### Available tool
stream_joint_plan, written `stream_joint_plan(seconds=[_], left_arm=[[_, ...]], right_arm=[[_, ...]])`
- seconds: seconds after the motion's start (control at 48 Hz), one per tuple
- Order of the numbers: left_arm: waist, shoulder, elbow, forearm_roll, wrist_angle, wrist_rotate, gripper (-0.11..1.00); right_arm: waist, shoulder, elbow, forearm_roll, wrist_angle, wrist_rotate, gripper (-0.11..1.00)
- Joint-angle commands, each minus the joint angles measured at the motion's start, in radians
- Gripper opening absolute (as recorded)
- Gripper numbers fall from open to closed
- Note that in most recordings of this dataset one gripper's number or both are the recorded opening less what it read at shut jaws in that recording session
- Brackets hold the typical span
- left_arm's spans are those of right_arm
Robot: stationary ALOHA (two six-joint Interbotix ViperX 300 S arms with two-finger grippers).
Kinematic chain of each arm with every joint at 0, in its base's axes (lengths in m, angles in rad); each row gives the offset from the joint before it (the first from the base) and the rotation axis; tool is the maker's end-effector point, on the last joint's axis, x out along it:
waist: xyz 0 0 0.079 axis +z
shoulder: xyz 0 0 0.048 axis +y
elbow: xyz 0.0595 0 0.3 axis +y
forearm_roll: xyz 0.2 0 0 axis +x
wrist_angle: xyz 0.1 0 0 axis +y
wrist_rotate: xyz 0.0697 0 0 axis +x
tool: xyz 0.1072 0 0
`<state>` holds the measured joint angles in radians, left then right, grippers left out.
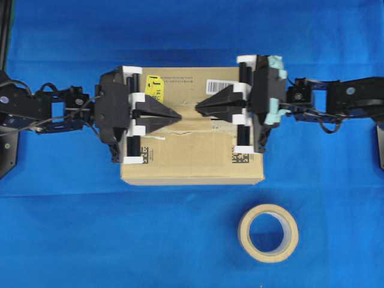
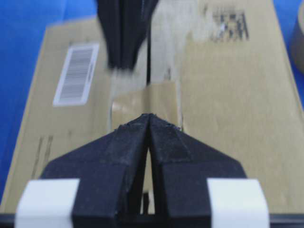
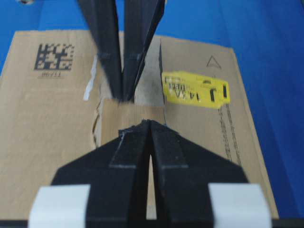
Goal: Apply tape along the seams of the closed cardboard box to seal it securely.
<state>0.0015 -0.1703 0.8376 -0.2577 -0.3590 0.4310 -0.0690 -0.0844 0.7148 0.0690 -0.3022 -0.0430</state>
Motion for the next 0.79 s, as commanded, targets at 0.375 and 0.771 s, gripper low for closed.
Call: stream_joint_plan(seconds=[0.375,0.771], left_arm=[[-0.018,0.107,-0.031,0.000,-0.012,-0.012,0.00],[-0.020,0.117,0.078,-0.003,-0.018,-0.138,0.00]], right_arm=[[0.015,0.143,-0.112,0.003,-0.003,0.011,-0.01],[0.075,0.169,-0.043,0.112,-0.003,0.014,-0.01]])
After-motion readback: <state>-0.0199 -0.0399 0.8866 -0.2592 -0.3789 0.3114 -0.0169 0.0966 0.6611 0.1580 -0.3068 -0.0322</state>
